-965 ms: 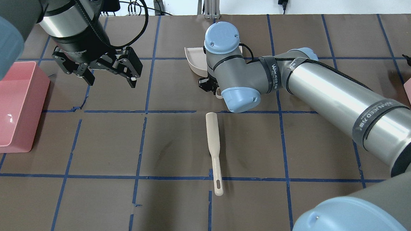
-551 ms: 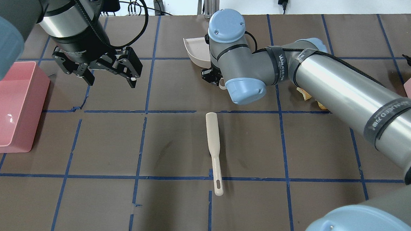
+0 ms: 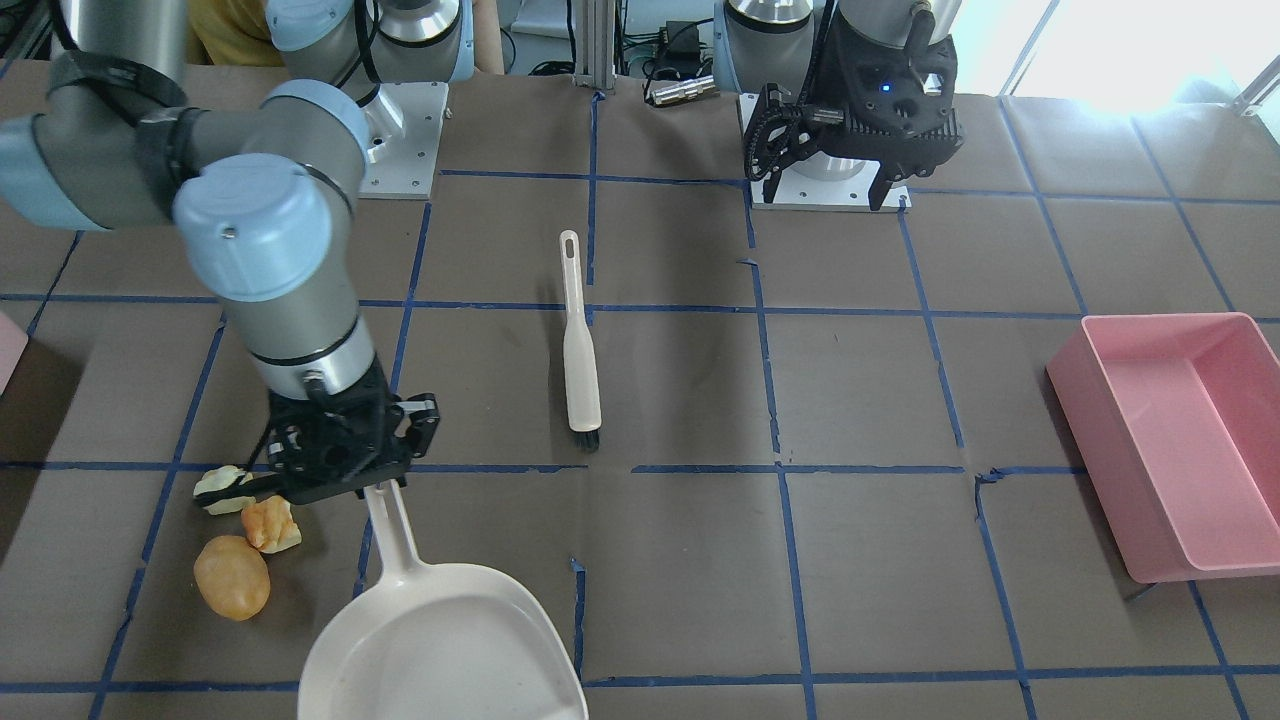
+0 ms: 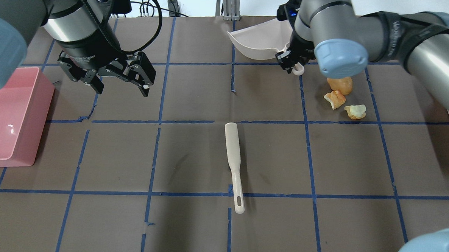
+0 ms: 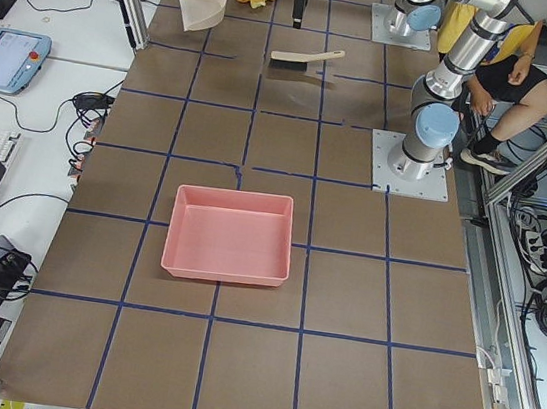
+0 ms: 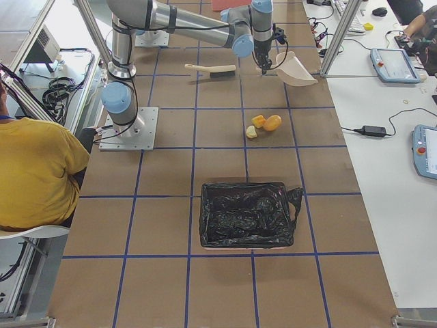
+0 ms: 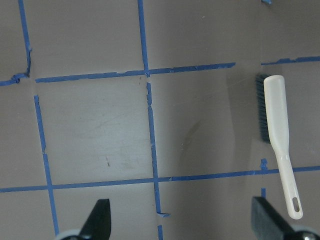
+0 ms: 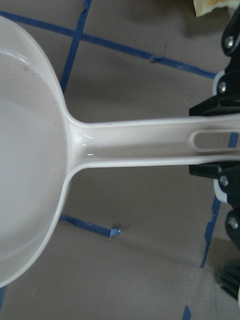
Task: Sweep and dump trash in nearest bin
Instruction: 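Carry the dustpan beside the food scraps while the left gripper reaches for the brush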
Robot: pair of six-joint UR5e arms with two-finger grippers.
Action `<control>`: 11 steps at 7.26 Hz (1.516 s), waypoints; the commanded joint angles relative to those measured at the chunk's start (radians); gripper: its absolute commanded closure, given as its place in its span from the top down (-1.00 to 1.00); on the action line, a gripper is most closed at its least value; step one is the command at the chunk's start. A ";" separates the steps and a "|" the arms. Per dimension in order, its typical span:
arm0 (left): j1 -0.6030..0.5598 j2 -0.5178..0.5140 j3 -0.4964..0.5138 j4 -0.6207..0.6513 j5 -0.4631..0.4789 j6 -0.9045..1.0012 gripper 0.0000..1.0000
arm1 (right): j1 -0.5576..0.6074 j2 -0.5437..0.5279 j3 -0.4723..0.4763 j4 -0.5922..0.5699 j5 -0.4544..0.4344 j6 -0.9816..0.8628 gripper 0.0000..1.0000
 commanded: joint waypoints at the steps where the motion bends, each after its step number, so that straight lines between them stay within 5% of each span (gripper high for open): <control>1: -0.012 -0.002 -0.004 0.000 -0.003 -0.006 1.00 | -0.241 -0.070 -0.003 0.147 0.062 -0.347 -1.00; 6: -0.242 -0.054 -0.114 0.093 -0.030 -0.253 1.00 | -0.670 -0.058 0.002 0.153 0.028 -1.258 -1.00; 8: -0.340 -0.099 -0.163 0.175 -0.024 -0.383 1.00 | -0.763 0.000 0.000 0.142 0.027 -1.529 -1.00; 11: -0.377 -0.144 -0.175 0.201 0.000 -0.438 1.00 | -0.775 0.073 0.006 -0.060 0.024 -1.786 -1.00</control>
